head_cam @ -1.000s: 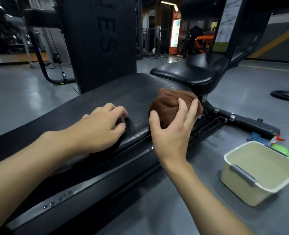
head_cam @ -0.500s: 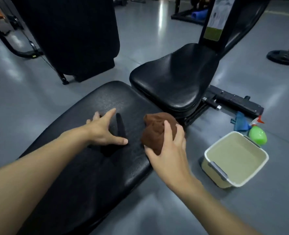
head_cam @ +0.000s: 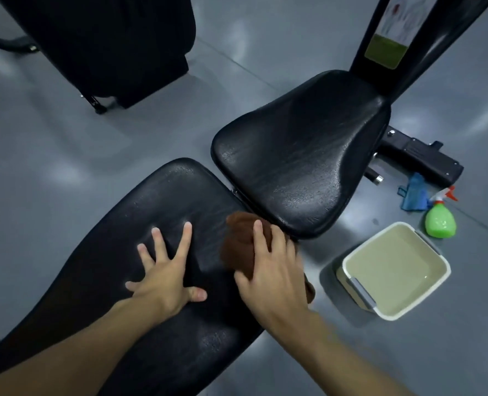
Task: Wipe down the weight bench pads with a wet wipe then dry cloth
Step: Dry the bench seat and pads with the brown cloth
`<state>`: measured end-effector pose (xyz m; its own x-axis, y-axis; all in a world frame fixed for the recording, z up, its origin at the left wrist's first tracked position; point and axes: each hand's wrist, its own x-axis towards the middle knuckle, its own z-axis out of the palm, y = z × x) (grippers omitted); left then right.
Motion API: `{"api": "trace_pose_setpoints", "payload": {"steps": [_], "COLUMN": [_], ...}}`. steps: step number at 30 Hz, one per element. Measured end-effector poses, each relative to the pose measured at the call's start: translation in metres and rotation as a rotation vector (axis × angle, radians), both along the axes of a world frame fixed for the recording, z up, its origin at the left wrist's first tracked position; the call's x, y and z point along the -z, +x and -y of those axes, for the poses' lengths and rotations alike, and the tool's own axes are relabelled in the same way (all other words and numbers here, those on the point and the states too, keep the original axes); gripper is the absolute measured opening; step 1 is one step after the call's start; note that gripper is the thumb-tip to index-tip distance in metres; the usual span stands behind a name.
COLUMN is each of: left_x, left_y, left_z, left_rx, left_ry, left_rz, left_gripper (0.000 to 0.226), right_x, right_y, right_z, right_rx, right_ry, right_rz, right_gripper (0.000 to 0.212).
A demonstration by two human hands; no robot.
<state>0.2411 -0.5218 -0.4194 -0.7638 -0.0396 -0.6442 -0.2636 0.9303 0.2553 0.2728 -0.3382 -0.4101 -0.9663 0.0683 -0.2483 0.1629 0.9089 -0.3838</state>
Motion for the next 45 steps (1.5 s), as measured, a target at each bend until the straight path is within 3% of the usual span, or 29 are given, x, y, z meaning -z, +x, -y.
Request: {"api": "trace_pose_setpoints", "payload": {"steps": [4,7,10,13,16,20,22,25,29,32,37,42,45], "left_x": [-0.003,-0.004,-0.004,-0.008,-0.013,-0.001,0.000,-0.001,0.006,0.010,0.012,0.000,-0.009], "left_y": [-0.001,-0.004,-0.004,-0.017,-0.055,-0.083,-0.080,-0.074,-0.070,-0.072,-0.072,-0.079,-0.094], "left_z": [-0.002,-0.002,-0.004,0.011,0.051,0.062,0.060,0.087,0.130,0.130,0.133,0.122,0.109], "left_rx": [0.013,0.028,0.047,0.151,0.159,0.101,0.108,0.256,0.095,0.066,0.049,0.105,0.247], "left_ry": [0.004,-0.009,-0.023,-0.052,-0.010,-0.015,-0.022,-0.086,0.005,0.021,0.022,-0.052,-0.052], "left_rz": [0.021,0.035,0.055,-0.020,-0.164,-0.074,-0.050,0.000,-0.053,-0.044,-0.042,0.029,0.008], "left_gripper": [0.135,0.136,0.136,0.130,0.123,0.131,0.119,0.088,0.131,0.138,0.139,0.140,0.138], "right_x": [0.000,0.004,0.004,0.000,-0.009,-0.029,-0.038,-0.039,-0.026,-0.036,-0.035,-0.025,-0.029], "right_y": [0.030,0.034,0.017,-0.017,-0.048,-0.070,-0.109,-0.163,-0.153,-0.159,-0.194,-0.195,-0.181], "right_z": [0.002,0.010,0.021,0.029,0.038,0.061,0.107,0.190,0.178,0.149,0.122,0.121,0.106], "right_rx": [0.152,0.274,0.377,0.425,0.382,0.295,0.111,-0.027,0.033,0.150,-0.008,-0.112,-0.128], "right_ry": [0.072,-0.020,-0.082,-0.021,0.074,0.162,0.026,-0.217,-0.049,-0.057,0.107,0.183,0.242], "right_rz": [-0.056,-0.094,-0.149,-0.116,0.032,0.102,0.037,0.116,-0.031,-0.247,0.028,0.081,0.072], "right_gripper": [0.092,0.091,0.076,0.079,0.080,0.073,0.059,0.031,0.048,0.042,0.037,0.058,0.053]}}
